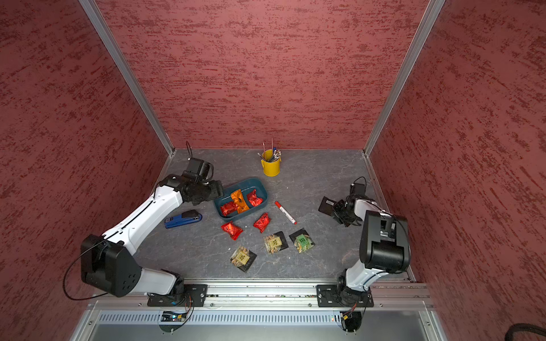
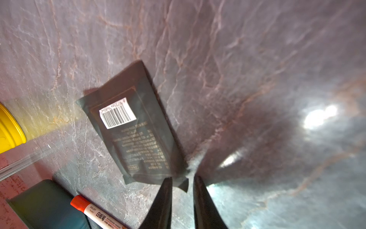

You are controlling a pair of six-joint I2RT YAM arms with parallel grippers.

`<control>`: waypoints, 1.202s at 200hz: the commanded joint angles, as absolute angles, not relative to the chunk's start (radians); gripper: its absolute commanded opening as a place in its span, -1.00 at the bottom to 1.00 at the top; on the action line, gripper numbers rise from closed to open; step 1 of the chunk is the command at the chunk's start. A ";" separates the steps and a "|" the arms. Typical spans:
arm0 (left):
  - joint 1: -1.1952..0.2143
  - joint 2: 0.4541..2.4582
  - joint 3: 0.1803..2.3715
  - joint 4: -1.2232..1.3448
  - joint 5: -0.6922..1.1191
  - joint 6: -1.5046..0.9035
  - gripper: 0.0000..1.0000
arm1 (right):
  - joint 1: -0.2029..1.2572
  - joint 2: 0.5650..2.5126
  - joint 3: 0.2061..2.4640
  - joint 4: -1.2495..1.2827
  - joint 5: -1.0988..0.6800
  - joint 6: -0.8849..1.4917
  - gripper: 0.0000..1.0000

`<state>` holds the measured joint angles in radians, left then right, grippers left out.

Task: Put the tea bags into the storage box
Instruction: Pick up the tea bag from the center of the board.

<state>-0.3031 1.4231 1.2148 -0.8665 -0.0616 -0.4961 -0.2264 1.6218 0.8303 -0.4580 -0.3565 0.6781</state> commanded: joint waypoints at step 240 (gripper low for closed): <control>-0.535 1.141 0.861 -0.890 -0.082 -0.686 0.86 | 0.137 1.160 0.908 -0.709 -0.340 0.759 -1.00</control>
